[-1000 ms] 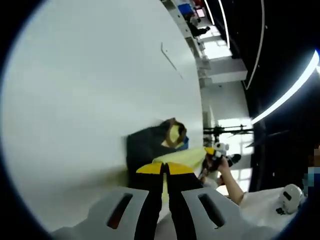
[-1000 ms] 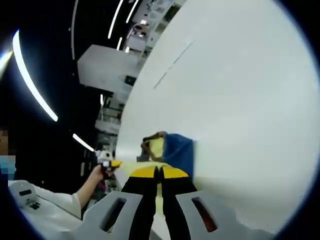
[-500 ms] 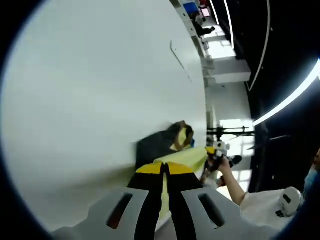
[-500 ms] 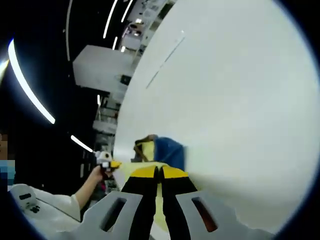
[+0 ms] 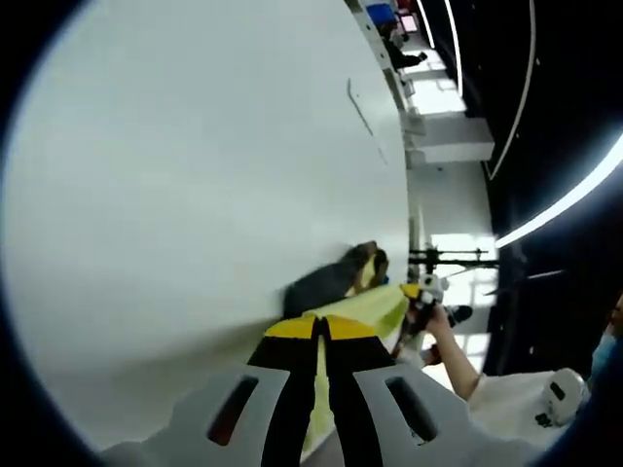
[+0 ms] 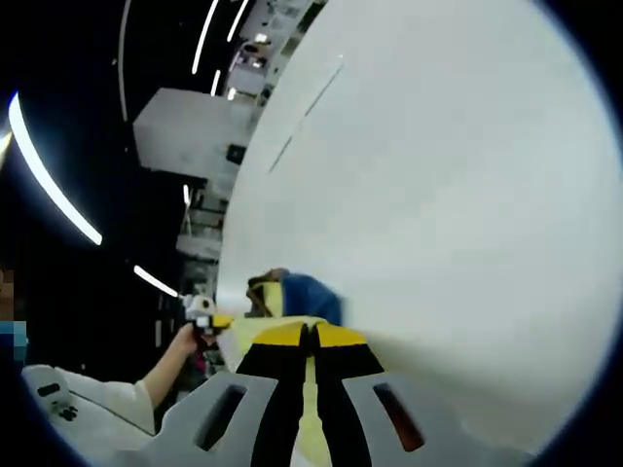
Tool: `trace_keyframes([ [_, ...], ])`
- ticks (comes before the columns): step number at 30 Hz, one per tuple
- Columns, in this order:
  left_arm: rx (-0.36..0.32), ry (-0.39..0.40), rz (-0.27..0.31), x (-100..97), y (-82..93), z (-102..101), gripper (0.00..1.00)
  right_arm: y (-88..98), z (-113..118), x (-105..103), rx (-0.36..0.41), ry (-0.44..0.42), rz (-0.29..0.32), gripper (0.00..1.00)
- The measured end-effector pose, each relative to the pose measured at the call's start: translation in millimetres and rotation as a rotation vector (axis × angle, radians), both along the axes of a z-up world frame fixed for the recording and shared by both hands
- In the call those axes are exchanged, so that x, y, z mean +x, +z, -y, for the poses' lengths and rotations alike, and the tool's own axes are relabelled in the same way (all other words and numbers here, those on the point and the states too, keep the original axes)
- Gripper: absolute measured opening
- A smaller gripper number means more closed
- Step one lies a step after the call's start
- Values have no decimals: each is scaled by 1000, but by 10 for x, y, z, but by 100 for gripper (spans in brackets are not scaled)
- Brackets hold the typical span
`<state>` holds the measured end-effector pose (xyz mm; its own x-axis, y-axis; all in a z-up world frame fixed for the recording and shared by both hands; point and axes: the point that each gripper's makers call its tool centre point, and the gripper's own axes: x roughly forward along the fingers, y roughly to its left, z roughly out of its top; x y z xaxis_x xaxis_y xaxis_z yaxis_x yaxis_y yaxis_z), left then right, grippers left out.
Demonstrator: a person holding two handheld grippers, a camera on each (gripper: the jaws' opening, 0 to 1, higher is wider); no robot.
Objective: Fold the garment on the visible template until the final outline fits inside the template.
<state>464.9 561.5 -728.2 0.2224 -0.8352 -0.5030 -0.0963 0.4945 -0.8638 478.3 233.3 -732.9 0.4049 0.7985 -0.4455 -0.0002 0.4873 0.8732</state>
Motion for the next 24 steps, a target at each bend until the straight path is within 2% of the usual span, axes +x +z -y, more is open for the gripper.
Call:
trace_keyframes([
  [9, 6, 0, -14, 123, -156, -165, 0, -160, 93, 84, -7, 4, -14, 3],
  [19, 11, 3, -24, 140, -210, -167, 0, -247, 90, 106, -14, 5, -25, 3],
  [24, 15, 4, -31, 147, -234, -186, 0, -228, 27, 54, -19, 7, -30, 3],
])
